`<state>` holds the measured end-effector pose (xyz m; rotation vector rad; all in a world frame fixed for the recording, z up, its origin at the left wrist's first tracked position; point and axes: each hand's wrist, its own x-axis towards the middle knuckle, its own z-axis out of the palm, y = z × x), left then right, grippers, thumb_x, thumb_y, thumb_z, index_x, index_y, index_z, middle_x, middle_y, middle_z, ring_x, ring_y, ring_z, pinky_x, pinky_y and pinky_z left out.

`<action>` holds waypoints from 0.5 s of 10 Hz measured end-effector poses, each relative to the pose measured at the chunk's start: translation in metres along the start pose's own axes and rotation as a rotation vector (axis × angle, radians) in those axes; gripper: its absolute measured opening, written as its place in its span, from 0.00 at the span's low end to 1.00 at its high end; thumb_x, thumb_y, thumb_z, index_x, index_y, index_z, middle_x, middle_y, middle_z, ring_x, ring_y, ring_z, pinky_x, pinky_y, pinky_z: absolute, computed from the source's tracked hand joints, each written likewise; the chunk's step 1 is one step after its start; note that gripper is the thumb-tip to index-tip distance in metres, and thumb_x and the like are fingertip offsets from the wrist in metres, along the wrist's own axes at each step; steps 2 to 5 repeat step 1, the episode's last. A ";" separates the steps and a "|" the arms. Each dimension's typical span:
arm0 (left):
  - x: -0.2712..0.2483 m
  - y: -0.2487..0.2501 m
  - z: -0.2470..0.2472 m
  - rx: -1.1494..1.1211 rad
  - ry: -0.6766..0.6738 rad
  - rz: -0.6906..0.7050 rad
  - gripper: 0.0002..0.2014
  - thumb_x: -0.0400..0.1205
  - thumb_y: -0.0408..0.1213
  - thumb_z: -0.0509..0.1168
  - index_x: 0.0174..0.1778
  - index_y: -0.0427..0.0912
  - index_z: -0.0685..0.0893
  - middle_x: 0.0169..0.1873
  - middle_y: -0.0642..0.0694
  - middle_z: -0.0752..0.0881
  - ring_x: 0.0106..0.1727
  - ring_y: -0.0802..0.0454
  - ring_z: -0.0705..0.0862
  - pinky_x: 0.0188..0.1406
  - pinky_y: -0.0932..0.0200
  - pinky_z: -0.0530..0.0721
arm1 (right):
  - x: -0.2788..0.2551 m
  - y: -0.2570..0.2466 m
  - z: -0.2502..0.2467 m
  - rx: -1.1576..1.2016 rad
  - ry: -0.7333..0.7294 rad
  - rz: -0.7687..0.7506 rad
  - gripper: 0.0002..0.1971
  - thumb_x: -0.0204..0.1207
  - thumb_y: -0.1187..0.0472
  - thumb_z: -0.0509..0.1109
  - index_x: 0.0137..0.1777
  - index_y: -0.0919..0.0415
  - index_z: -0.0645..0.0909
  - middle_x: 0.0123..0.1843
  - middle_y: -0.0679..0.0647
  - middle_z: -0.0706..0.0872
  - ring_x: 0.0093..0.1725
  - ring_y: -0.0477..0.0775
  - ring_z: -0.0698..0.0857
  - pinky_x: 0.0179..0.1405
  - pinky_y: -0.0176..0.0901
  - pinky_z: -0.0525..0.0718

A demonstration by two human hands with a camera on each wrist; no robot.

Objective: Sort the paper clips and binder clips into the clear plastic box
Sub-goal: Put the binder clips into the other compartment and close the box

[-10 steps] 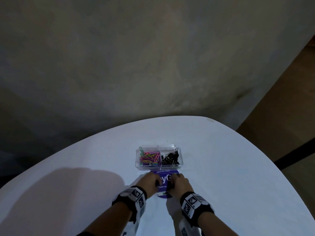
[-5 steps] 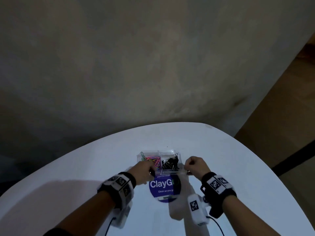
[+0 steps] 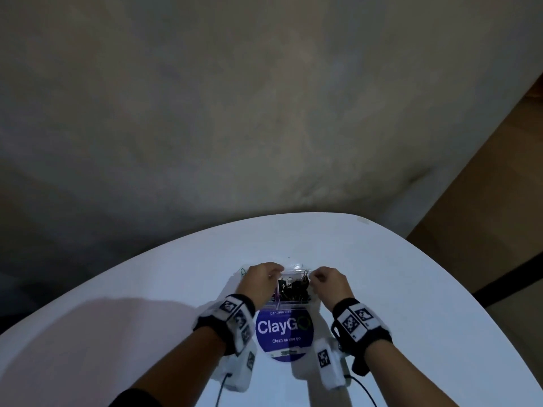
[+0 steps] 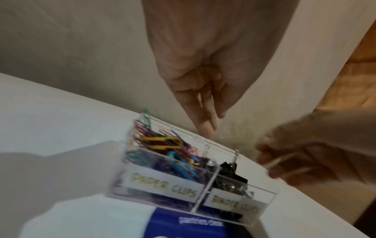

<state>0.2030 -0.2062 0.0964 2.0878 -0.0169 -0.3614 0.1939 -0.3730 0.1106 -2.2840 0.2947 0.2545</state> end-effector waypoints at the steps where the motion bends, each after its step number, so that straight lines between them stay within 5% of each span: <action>1: -0.029 -0.029 -0.021 -0.122 -0.035 -0.027 0.18 0.80 0.24 0.56 0.41 0.53 0.83 0.34 0.49 0.85 0.33 0.53 0.80 0.27 0.67 0.76 | -0.019 0.039 -0.013 0.011 0.059 0.029 0.15 0.75 0.66 0.66 0.28 0.50 0.76 0.33 0.55 0.84 0.40 0.59 0.85 0.48 0.51 0.84; 5: -0.029 -0.029 -0.021 -0.122 -0.035 -0.027 0.18 0.80 0.24 0.56 0.41 0.53 0.83 0.34 0.49 0.85 0.33 0.53 0.80 0.27 0.67 0.76 | -0.019 0.039 -0.013 0.011 0.059 0.029 0.15 0.75 0.66 0.66 0.28 0.50 0.76 0.33 0.55 0.84 0.40 0.59 0.85 0.48 0.51 0.84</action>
